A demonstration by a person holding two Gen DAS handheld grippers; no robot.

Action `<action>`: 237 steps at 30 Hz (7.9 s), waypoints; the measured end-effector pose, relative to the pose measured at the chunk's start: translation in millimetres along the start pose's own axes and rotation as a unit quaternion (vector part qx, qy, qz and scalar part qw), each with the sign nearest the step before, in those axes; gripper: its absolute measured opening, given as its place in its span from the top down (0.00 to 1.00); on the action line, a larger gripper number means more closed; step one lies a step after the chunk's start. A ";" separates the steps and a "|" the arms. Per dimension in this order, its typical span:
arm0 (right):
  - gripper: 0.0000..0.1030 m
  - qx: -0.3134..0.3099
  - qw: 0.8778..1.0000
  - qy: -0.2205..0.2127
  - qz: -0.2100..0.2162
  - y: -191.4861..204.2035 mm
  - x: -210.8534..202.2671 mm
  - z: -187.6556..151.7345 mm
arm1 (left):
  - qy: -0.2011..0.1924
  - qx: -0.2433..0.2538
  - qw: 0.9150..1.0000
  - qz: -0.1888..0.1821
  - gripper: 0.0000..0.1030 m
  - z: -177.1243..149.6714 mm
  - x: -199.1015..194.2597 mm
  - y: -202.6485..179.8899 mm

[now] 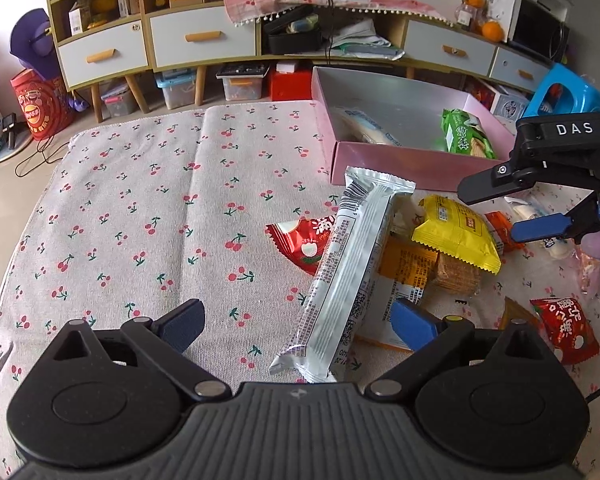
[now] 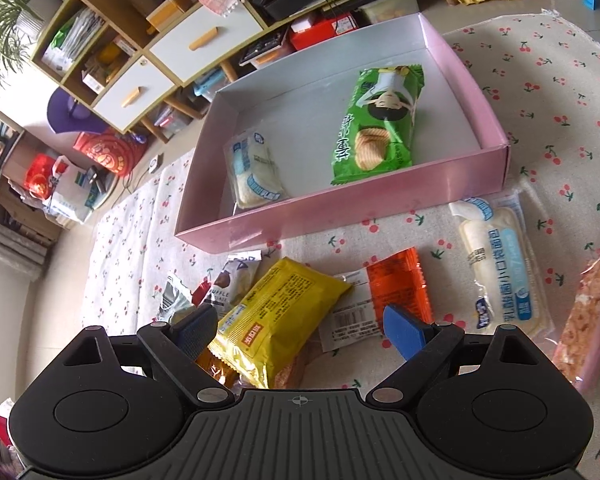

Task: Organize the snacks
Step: 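Withdraw both tools from the box back over the snack pile, then grasp the long white bar with left tool while right tool grasps yellow packet, then carry the white bar into the box and open left tool while right tool carries yellow packet, then lower the yellow packet into the box and open the right tool, then withdraw both tools from the box back over the table, then grasp the cream wafer packet with red text with the left tool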

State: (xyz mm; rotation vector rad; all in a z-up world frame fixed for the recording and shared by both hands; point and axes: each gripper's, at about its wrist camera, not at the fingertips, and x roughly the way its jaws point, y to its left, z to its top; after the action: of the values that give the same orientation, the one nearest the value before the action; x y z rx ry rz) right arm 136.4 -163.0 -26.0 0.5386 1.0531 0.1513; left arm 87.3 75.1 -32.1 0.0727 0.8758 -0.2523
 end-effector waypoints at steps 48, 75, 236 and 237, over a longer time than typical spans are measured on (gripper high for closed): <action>0.22 -0.261 0.963 -0.026 -0.069 30.7 24.8 -12.3 | -0.017 0.006 0.999 -0.031 0.57 9.9 13.2 -11.6; 0.51 -0.167 0.985 0.017 -0.035 30.4 -5.2 -5.2 | 0.005 -0.039 0.999 -0.033 0.73 20.5 3.5 -12.3; 0.12 -0.217 0.973 0.006 -0.081 -18.4 -60.2 -96.5 | 0.093 -0.117 0.987 0.055 0.04 -60.9 -35.9 -7.9; 0.12 -0.220 0.972 0.010 -0.083 -18.7 -58.1 -98.7 | 0.096 -0.119 0.987 0.054 0.04 -62.9 -34.7 -8.6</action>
State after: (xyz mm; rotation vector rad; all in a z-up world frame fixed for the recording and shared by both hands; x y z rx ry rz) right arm 20.4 -166.1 -27.1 0.0484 1.0400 0.2351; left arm 16.7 83.8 -45.5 -0.0787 1.0841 -0.0378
